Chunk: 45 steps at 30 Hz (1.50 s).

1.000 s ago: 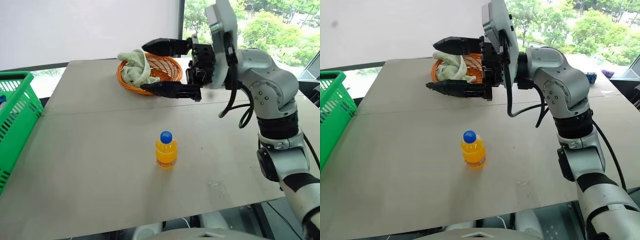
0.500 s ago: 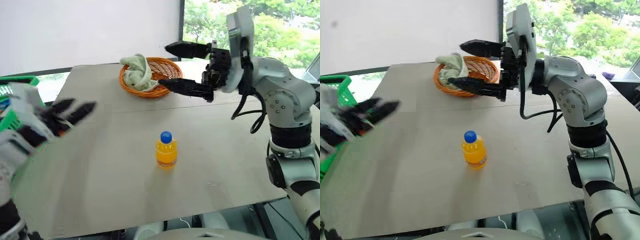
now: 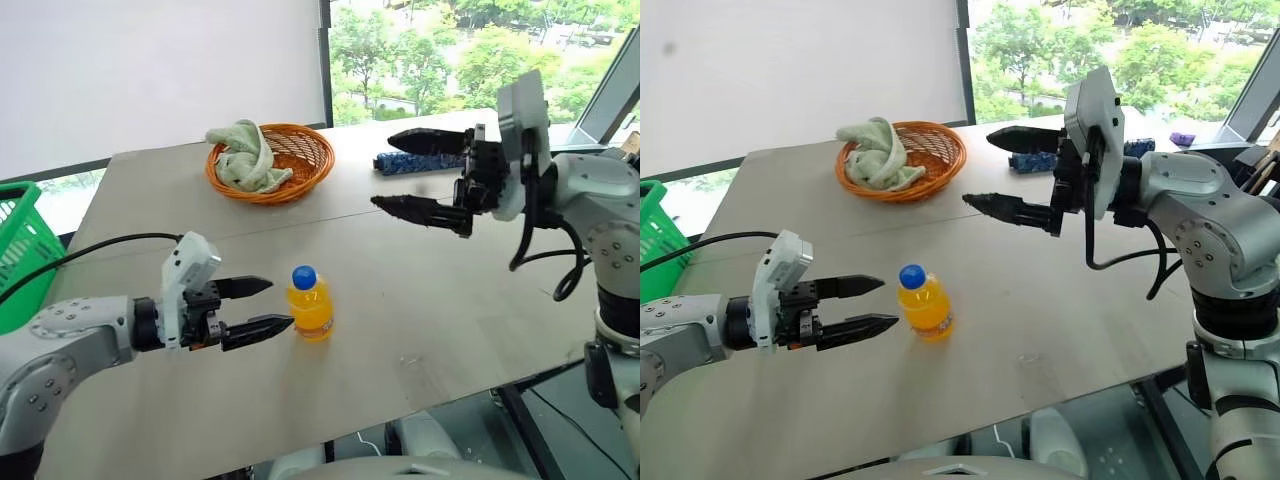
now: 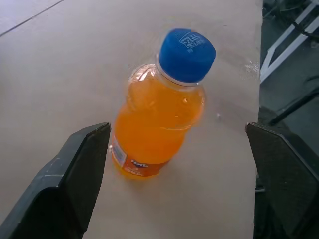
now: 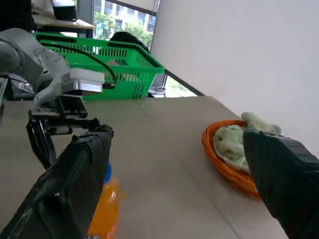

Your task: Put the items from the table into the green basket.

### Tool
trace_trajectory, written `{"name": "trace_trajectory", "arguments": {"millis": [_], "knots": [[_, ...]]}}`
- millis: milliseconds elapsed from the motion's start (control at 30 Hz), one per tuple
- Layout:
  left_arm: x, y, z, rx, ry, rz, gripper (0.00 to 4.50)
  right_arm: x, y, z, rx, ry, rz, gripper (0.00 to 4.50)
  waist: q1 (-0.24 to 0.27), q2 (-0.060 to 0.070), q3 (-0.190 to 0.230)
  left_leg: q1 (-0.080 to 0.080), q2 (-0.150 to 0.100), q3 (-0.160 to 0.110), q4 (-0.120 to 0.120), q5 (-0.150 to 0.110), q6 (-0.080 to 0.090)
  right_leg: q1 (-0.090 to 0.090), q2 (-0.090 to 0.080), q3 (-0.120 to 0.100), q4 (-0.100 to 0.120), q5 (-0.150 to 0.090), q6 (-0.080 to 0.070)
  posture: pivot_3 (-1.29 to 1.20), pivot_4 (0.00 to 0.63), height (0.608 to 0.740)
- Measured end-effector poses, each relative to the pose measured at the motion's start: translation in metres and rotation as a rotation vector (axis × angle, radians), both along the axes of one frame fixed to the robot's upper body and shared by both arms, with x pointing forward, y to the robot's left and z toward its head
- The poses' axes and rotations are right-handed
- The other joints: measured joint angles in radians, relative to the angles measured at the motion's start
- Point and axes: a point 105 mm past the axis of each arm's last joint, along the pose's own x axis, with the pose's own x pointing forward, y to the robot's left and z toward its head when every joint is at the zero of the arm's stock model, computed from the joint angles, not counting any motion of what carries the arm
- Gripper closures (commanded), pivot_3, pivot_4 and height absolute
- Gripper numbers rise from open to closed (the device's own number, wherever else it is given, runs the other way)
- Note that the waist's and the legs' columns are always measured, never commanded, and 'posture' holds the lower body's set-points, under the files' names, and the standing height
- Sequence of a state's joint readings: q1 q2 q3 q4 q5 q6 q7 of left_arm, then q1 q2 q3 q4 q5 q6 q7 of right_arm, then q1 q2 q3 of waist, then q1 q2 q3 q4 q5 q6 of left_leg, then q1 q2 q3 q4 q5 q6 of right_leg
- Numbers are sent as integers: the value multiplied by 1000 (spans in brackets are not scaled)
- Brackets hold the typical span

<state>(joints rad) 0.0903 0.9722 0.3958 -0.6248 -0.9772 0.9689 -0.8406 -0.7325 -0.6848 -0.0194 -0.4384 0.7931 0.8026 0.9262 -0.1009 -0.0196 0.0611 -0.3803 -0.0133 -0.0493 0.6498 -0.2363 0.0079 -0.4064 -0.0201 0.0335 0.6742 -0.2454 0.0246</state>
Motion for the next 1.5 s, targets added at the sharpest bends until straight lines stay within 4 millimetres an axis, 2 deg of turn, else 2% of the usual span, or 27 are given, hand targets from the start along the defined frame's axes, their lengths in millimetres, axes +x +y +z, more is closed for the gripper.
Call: {"name": "trace_trajectory", "arguments": {"millis": [100,133,233,500,533,633,800,867,933,1000,1067,1167,1200,1267,1367,1500], "knots": [[1,-1,-11,42,-6,-10,52,-6,-15,-16,-101,39,2,0,-7,0,1,0,1,0,-1,-1,1,0,1,1,-1,0,0,-151,34,740],[5,-5,-15,62,-33,-15,52,-9,-26,-26,-180,65,-5,0,-7,3,5,0,2,0,-1,-1,1,0,2,1,-2,0,0,-154,47,740],[12,-7,-27,109,-51,-10,52,-13,-41,-39,-280,94,-8,0,-7,6,10,0,2,3,-1,-1,1,0,2,2,-2,-1,0,-157,67,740],[21,-20,-53,107,-61,-17,52,-24,-47,-43,-340,115,75,0,-22,4,31,1,6,13,-1,-2,4,-1,4,8,-3,0,1,-190,81,740],[22,-23,-58,106,-61,-23,571,-25,-47,-43,-341,116,78,0,-22,4,32,0,6,14,-1,-3,4,-2,4,8,-3,1,2,-190,81,740],[25,-28,-63,103,-89,-50,1426,-25,-47,-43,-342,115,80,0,-21,3,32,0,6,14,-1,-3,5,-2,4,8,-4,1,3,-200,71,740],[28,-26,-65,70,-110,-41,1426,-24,-43,-43,-321,107,79,0,-22,4,31,1,6,13,0,-3,5,-2,3,11,-4,1,3,-142,30,740],[42,-19,-61,-47,-106,104,1426,-20,-34,-42,-283,80,89,0,-21,3,30,0,6,13,2,-3,5,-2,3,11,-4,3,6,-98,14,740],[60,2,-43,-158,-137,297,1426,-18,-25,-46,-258,75,115,0,-19,-3,28,-1,10,12,4,-3,5,-2,3,10,-4,7,8,-51,0,740],[80,42,-8,-238,-236,537,1426,-11,-9,-36,-181,27,146,0,-20,-5,27,0,13,12,4,-3,5,-2,5,10,-4,9,7,4,0,740],[85,83,25,-220,-369,731,1426,-6,7,-26,-113,-32,170,0,-16,-6,26,0,15,13,3,-3,5,-3,7,10,-3,9,7,67,0,740],[86,159,65,25,-541,1066,1426,13,40,-7,34,-93,154,0,-4,-7,25,-1,16,12,0,-3,4,-7,12,11,-2,11,3,118,0,740],[78,194,84,154,-613,1202,1426,18,51,-2,75,-105,153,0,5,-8,25,-1,16,12,-1,-3,4,-8,16,11,-2,13,0,122,0,740],[64,224,104,249,-686,1309,1426,19,57,-1,98,-117,159,0,33,-8,25,-2,18,12,-3,-3,3,-9,17,11,-3,12,-1,126,0,740],[50,256,121,368,-752,1396,1426,23,70,1,135,-120,171,0,86,-9,24,-6,17,11,-3,-6,-3,-12,13,9,-7,12,-2,132,0,740],[38,298,120,463,-733,1496,1426,29,73,2,137,-147,150,0,131,-18,18,-15,15,8,-3,-6,-5,-17,4,3,-11,13,-2,129,0,740]]}}
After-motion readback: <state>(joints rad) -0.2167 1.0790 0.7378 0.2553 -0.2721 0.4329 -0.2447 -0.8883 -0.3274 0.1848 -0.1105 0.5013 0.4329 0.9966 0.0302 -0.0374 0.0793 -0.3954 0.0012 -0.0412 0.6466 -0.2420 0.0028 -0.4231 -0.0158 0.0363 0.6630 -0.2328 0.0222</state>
